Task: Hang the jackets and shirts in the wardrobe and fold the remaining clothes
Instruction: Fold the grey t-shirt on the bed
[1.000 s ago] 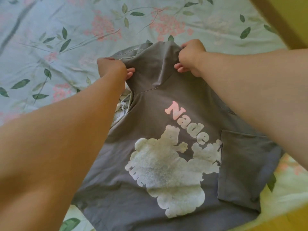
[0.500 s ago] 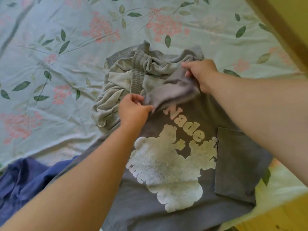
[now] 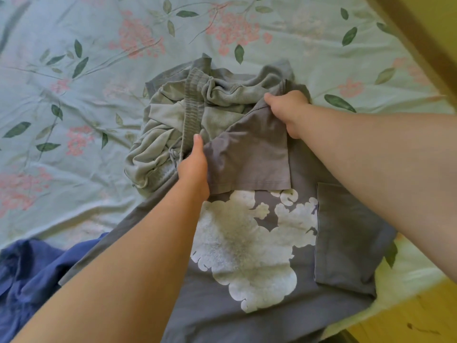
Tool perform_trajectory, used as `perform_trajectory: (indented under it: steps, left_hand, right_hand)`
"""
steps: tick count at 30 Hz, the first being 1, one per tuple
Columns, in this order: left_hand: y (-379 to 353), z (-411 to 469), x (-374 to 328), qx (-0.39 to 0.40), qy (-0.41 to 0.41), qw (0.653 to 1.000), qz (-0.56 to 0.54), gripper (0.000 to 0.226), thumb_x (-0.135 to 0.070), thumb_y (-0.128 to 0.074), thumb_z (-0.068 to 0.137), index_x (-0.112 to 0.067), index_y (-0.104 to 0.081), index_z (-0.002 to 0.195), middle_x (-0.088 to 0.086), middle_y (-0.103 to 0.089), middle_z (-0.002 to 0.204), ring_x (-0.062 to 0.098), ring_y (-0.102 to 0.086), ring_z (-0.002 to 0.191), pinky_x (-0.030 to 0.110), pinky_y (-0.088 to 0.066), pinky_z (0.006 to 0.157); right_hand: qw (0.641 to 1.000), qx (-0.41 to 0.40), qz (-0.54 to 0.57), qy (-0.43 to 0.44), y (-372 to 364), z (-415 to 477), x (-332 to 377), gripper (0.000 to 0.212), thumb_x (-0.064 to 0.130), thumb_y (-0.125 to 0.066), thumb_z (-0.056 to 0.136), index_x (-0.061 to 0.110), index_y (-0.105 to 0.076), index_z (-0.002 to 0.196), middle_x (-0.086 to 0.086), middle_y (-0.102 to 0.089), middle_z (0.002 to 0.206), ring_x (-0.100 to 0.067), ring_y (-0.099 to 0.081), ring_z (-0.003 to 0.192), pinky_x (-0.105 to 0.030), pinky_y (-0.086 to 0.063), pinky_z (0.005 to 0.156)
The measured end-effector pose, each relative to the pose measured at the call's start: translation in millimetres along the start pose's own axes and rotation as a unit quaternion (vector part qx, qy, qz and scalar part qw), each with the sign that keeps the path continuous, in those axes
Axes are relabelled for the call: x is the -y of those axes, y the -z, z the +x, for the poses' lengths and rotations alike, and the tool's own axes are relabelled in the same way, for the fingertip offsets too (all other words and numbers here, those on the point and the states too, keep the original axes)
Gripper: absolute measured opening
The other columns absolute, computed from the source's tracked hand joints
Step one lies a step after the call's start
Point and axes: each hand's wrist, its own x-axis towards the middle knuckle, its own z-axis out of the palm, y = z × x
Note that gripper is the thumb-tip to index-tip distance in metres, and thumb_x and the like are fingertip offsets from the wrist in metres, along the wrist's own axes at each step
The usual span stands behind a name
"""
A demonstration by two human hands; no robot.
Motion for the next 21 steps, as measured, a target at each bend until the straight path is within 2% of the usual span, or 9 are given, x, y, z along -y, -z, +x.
perform_trajectory:
  steps: [3, 5, 7, 9, 12, 14, 15, 18, 21]
  left_hand:
    - [-2.3, 10.6, -7.7, 0.070, 0.017, 0.996, -0.046, 0.072, -0.055, -0.071, 0.089, -0.012, -0.053, 0.144, 0.009, -0.062, 0.140, 0.028, -0.061, 0.126, 0.043, -0.046, 0.111]
    - [-4.2, 14.0, -10.8, 0.054, 0.001, 0.997, -0.056, 0.050, -0.035, -0.075, 0.093, -0.009, -0.061, 0.133, 0.007, -0.069, 0.127, 0.025, -0.067, 0.113, 0.041, -0.051, 0.106]
    - [-4.1, 15.3, -7.6, 0.047, -0.023, 0.997, -0.057, 0.034, -0.027, -0.072, 0.096, -0.013, -0.064, 0.125, 0.004, -0.071, 0.118, 0.022, -0.067, 0.102, 0.040, -0.053, 0.101]
    - [-2.0, 16.9, 6.9, 0.047, -0.048, 0.996, -0.050, 0.036, -0.024, -0.067, 0.099, -0.015, -0.063, 0.134, 0.006, -0.069, 0.125, 0.025, -0.067, 0.107, 0.045, -0.053, 0.102]
    - [0.0, 19.4, 33.7, 0.030, -0.067, 0.997, -0.036, 0.033, -0.023, -0.064, 0.101, -0.020, -0.063, 0.134, 0.005, -0.070, 0.122, 0.028, -0.069, 0.106, 0.053, -0.059, 0.090]
    - [-0.7, 19.0, 41.6, 0.027, -0.085, 0.996, -0.021, 0.037, -0.027, -0.070, 0.097, -0.022, -0.063, 0.133, 0.002, -0.071, 0.119, 0.025, -0.069, 0.105, 0.050, -0.059, 0.091]
    - [-1.3, 19.0, 42.9, 0.028, -0.098, 0.995, -0.011, 0.042, -0.029, -0.075, 0.093, -0.023, -0.062, 0.132, -0.001, -0.071, 0.118, 0.024, -0.069, 0.105, 0.047, -0.059, 0.092]
    - [-2.6, 17.6, 40.0, 0.022, -0.135, 0.989, 0.048, 0.053, -0.026, -0.083, 0.084, -0.023, -0.057, 0.130, -0.004, -0.067, 0.117, 0.020, -0.067, 0.105, 0.042, -0.058, 0.091]
    - [-3.5, 21.3, 33.9, -0.001, -0.132, 0.987, 0.086, 0.051, -0.023, -0.080, 0.087, -0.022, -0.054, 0.131, 0.000, -0.064, 0.118, 0.031, -0.065, 0.108, 0.053, -0.058, 0.091]
  right_hand:
    - [1.000, -0.005, -0.003, 0.010, -1.3, 3.8, 7.3, 0.054, 0.041, -0.063, 0.096, 0.008, -0.053, 0.139, -0.012, -0.057, 0.138, -0.031, -0.058, 0.121, -0.039, -0.051, 0.100]
    - [1.000, -0.019, 0.004, 0.009, -2.7, 6.1, 14.1, 0.058, 0.043, -0.061, 0.097, 0.012, -0.049, 0.144, -0.009, -0.052, 0.143, -0.030, -0.054, 0.125, -0.038, -0.048, 0.103]
    - [0.999, -0.017, 0.026, 0.015, -3.8, 6.8, 22.6, 0.056, 0.044, -0.059, 0.098, 0.017, -0.049, 0.146, -0.008, -0.051, 0.143, -0.028, -0.052, 0.125, -0.037, -0.046, 0.106]
    - [0.999, -0.012, 0.048, 0.013, -4.1, 9.2, 28.1, 0.052, 0.043, -0.057, 0.100, 0.018, -0.051, 0.145, -0.008, -0.052, 0.141, -0.026, -0.052, 0.123, -0.037, -0.046, 0.107]
    - [0.996, 0.027, 0.087, 0.002, -7.2, 12.5, 25.1, 0.042, 0.034, -0.056, 0.102, 0.019, -0.055, 0.141, -0.007, -0.059, 0.134, -0.023, -0.059, 0.115, -0.039, -0.051, 0.103]
    - [0.992, 0.071, 0.100, 0.018, -7.3, 9.7, 14.9, 0.042, 0.021, -0.063, 0.098, 0.021, -0.056, 0.140, -0.006, -0.061, 0.130, -0.023, -0.060, 0.112, -0.041, -0.052, 0.101]
    - [0.992, 0.083, 0.096, 0.024, -5.2, 7.9, 8.1, 0.051, 0.012, -0.067, 0.093, 0.024, -0.054, 0.142, -0.004, -0.061, 0.131, -0.023, -0.059, 0.114, -0.042, -0.051, 0.101]
    - [0.994, 0.076, 0.072, 0.000, 6.1, -0.9, -16.4, 0.071, -0.001, -0.069, 0.076, 0.028, -0.052, 0.138, -0.004, -0.061, 0.128, -0.026, -0.060, 0.113, -0.045, -0.053, 0.096]
    - [0.996, 0.069, -0.043, -0.044, 16.7, -13.5, -45.8, 0.056, 0.002, -0.070, 0.077, 0.018, -0.053, 0.128, -0.009, -0.057, 0.124, -0.028, -0.058, 0.108, -0.041, -0.057, 0.084]
